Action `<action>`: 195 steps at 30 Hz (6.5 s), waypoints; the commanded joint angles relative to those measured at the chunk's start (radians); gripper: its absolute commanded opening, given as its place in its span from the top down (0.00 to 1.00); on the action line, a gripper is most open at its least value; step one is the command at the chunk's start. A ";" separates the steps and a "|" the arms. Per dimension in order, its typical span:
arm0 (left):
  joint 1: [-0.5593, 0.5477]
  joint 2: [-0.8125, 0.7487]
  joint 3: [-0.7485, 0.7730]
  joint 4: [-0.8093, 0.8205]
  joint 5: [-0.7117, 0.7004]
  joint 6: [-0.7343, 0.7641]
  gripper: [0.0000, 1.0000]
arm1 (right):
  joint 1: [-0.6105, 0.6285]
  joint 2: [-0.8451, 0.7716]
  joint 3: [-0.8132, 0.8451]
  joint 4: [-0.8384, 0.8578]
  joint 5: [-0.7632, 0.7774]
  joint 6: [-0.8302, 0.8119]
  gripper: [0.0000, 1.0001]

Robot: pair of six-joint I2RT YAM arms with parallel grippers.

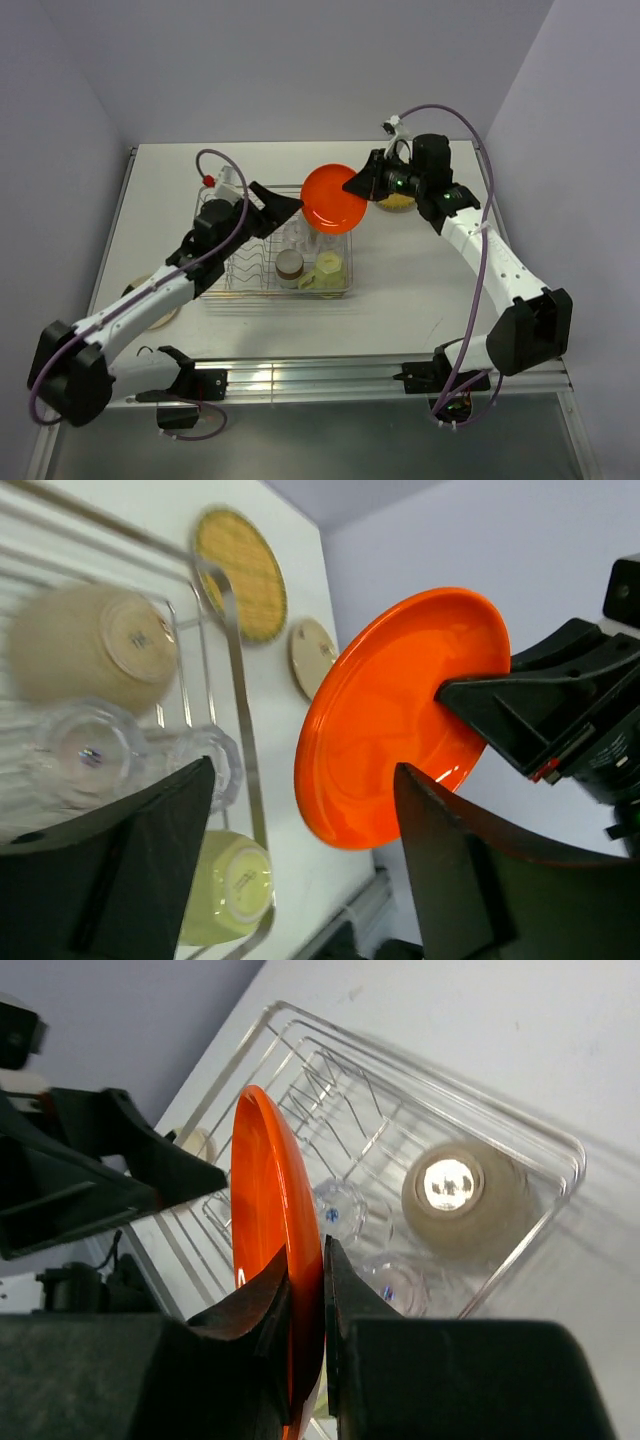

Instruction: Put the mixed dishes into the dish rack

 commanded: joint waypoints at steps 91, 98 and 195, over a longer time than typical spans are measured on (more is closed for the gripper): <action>0.057 -0.623 -0.052 -0.882 -0.765 0.189 0.01 | 0.384 0.916 0.821 0.133 0.004 -0.962 0.53; 0.515 -0.432 0.037 -0.815 -0.312 0.349 0.01 | 0.358 0.819 0.856 0.090 -0.008 -0.887 0.50; 1.261 0.143 -0.206 -0.232 0.329 0.177 1.00 | 0.040 0.264 0.339 -0.467 -0.519 -0.977 0.48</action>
